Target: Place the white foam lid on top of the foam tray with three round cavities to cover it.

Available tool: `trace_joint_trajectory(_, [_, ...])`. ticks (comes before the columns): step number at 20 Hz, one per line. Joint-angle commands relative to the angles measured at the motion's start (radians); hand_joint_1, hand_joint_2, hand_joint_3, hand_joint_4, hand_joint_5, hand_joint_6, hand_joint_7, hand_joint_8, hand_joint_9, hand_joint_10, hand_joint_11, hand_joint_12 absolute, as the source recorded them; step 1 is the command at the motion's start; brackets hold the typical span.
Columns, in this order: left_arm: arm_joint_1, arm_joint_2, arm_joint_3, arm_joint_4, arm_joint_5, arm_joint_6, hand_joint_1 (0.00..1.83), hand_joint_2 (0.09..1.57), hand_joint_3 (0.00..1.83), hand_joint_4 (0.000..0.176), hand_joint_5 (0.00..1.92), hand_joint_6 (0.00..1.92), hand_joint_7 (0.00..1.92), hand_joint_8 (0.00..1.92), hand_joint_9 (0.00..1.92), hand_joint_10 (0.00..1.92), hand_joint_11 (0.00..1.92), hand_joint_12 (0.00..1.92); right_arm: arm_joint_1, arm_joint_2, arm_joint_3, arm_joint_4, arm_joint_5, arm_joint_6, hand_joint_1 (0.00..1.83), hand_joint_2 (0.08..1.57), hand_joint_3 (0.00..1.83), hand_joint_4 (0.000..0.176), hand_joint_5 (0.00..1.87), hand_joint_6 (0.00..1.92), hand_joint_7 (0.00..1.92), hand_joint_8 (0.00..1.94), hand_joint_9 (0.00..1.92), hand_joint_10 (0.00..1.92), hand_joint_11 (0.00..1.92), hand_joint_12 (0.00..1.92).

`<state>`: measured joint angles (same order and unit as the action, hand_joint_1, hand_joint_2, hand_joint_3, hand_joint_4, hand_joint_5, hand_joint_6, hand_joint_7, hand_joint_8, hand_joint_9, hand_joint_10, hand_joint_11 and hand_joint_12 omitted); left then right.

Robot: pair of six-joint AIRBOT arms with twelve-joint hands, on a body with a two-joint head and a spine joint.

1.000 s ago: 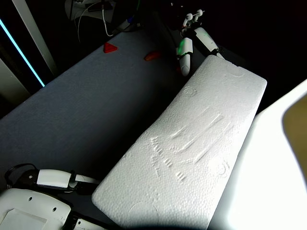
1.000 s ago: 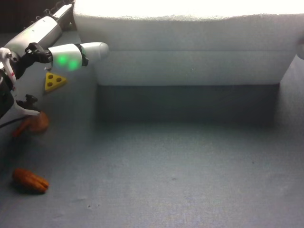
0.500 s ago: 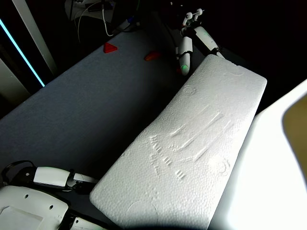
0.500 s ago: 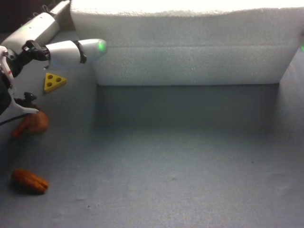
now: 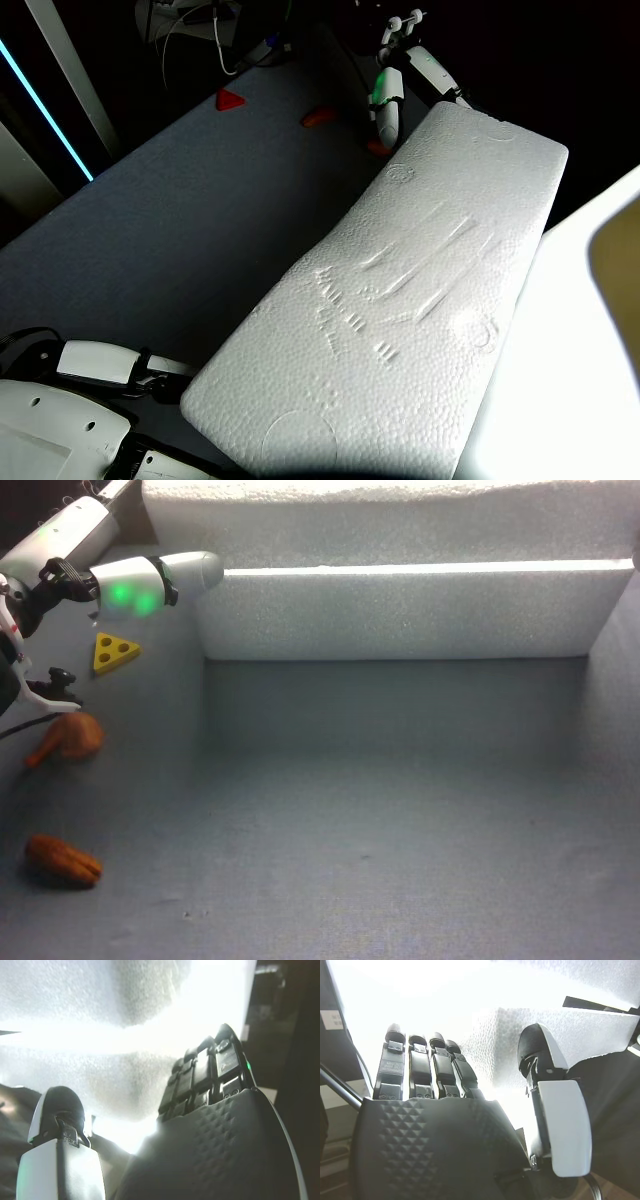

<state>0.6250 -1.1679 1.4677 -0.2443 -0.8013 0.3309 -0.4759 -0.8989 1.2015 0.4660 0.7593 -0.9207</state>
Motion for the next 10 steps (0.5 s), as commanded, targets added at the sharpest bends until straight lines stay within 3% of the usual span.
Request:
trace_joint_trajectory(1, [-0.021,0.001,-0.007,0.051,-0.139,-0.008,0.46,1.04,0.0,0.058,0.09,0.0,0.0,0.0,0.0,0.0,0.0,0.0,0.015,0.008,-0.003,-0.057,0.121,0.002,0.46,1.26,0.0,0.0,0.0,0.0,0.0,0.0,0.0,0.0,0.03,0.02])
trace_joint_trajectory(5, [-0.03,-0.002,-0.002,0.056,-0.129,-0.008,0.48,1.05,0.0,0.034,0.09,0.0,0.0,0.0,0.0,0.0,0.0,0.0,0.017,0.008,0.0,-0.057,0.12,0.002,0.51,1.25,0.0,0.0,0.0,0.0,0.0,0.0,0.0,0.0,0.04,0.04])
trace_joint_trajectory(6, [-0.032,-0.003,0.0,0.057,-0.127,-0.008,0.47,1.04,0.0,0.044,0.09,0.0,0.0,0.0,0.0,0.0,0.01,0.0,0.017,0.008,0.001,-0.057,0.12,0.002,0.54,1.26,0.0,0.0,0.0,0.0,0.0,0.0,0.0,0.0,0.03,0.04])
trace_joint_trajectory(9, [-0.037,-0.007,0.004,0.059,-0.119,-0.008,0.47,1.04,0.0,0.046,0.09,0.0,0.0,0.0,0.0,0.0,0.01,0.0,0.018,0.008,0.003,-0.055,0.119,0.002,0.54,1.26,0.0,0.0,0.0,0.0,0.0,0.0,0.0,0.0,0.02,0.04])
trace_joint_trajectory(10, [-0.041,-0.011,0.01,0.059,-0.112,-0.008,0.46,1.06,0.0,0.028,0.08,0.0,0.0,0.0,0.0,0.0,0.04,0.02,0.021,0.007,0.007,-0.052,0.116,0.002,0.51,1.24,0.01,0.0,0.0,0.0,0.0,0.0,0.0,0.0,0.0,0.26])
